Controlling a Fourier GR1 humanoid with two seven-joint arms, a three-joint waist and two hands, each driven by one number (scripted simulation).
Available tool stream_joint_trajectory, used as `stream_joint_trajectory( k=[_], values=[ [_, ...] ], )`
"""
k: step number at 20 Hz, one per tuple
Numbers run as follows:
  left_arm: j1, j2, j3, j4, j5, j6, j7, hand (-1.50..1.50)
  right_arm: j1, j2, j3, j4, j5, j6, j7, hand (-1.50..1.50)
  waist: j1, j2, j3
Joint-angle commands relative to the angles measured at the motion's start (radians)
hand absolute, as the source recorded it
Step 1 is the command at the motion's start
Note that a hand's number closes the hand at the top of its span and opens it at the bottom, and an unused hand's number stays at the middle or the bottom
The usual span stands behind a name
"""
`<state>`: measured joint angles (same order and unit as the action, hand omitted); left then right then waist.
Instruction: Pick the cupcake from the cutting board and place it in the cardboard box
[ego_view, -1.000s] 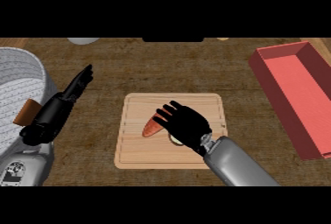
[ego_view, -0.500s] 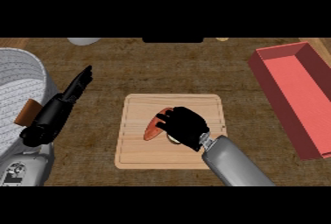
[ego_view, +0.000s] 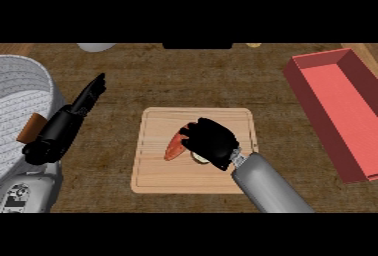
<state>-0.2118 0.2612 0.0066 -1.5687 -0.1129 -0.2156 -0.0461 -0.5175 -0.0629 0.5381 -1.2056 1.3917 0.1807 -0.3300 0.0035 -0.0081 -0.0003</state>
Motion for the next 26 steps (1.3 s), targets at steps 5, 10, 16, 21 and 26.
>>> stream_joint_trajectory(
  k=[5, 10, 16, 21, 26],
  values=[
    [0.004, 0.0, 0.005, -0.013, -0.002, 0.006, -0.005, 0.0, -0.067, 0.031, -0.491, 0.139, -0.143, 0.001, 0.413, 1.5, -0.015, 0.029, 0.003],
    [-0.027, -0.012, -0.021, 0.026, -0.023, 0.001, -0.03, 0.0, -0.329, 0.06, -0.615, 0.26, -0.104, -0.101, 0.638, 1.5, 0.036, 0.027, 0.0],
    [-0.027, 0.003, 0.008, 0.053, -0.006, -0.024, -0.052, 0.0, -0.512, 0.004, -0.625, 0.391, -0.038, -0.203, 0.681, 1.5, 0.021, 0.015, 0.0],
    [-0.041, -0.012, 0.004, 0.069, -0.022, -0.004, -0.034, 0.0, -0.539, -0.029, -0.713, 0.35, -0.024, -0.335, 0.855, 1.5, 0.01, 0.016, 0.0],
    [0.023, -0.023, -0.01, 0.018, -0.032, 0.004, -0.054, 0.0, -0.584, -0.123, -0.814, 0.332, -0.028, -0.39, 0.98, 1.5, 0.014, 0.011, 0.0]
  ],
)
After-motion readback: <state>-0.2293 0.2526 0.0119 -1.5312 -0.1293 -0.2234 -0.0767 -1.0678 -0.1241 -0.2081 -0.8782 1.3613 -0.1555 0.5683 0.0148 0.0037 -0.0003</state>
